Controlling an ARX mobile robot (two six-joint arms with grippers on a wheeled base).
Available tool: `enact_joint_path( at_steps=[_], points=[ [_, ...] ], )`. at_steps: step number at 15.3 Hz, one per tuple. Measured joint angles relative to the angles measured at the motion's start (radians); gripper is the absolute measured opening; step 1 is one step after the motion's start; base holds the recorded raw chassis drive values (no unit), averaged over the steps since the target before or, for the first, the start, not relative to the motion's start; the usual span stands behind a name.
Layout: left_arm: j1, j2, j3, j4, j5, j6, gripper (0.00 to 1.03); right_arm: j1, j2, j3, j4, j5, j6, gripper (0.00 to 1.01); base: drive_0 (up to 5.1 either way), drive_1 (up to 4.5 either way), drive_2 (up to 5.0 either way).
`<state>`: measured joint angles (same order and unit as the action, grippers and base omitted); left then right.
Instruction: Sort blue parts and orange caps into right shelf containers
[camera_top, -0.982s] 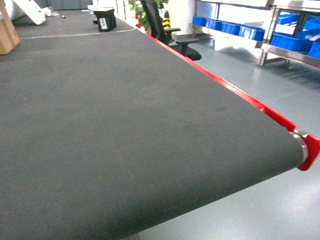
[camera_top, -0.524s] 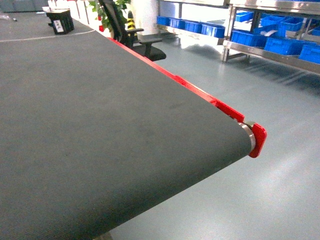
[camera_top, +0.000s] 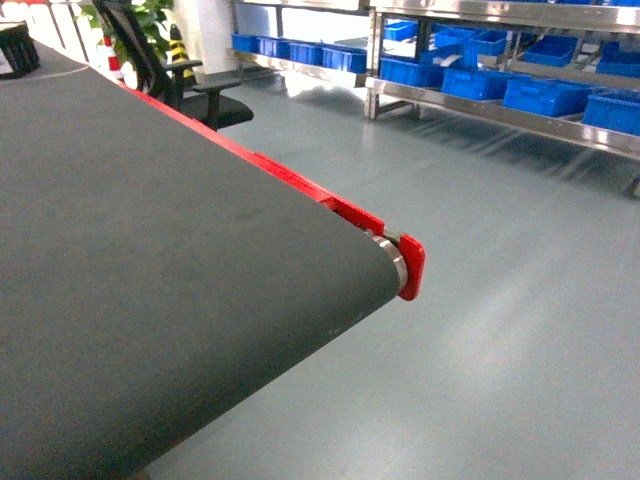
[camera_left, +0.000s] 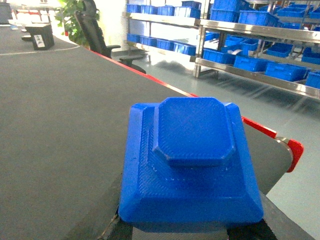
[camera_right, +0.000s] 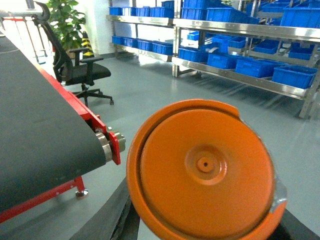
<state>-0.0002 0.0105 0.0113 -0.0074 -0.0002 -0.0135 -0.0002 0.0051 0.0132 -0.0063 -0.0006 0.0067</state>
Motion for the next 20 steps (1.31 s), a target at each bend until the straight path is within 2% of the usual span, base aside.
enact_joint_path(
  at_steps=[20],
  points=[
    [0.000,0.000,0.000,0.000,0.000,0.000,0.41,0.000,0.000,0.000,0.000,0.000,0.000,0.45,-1.6,-1.63,-1.6]
  ],
)
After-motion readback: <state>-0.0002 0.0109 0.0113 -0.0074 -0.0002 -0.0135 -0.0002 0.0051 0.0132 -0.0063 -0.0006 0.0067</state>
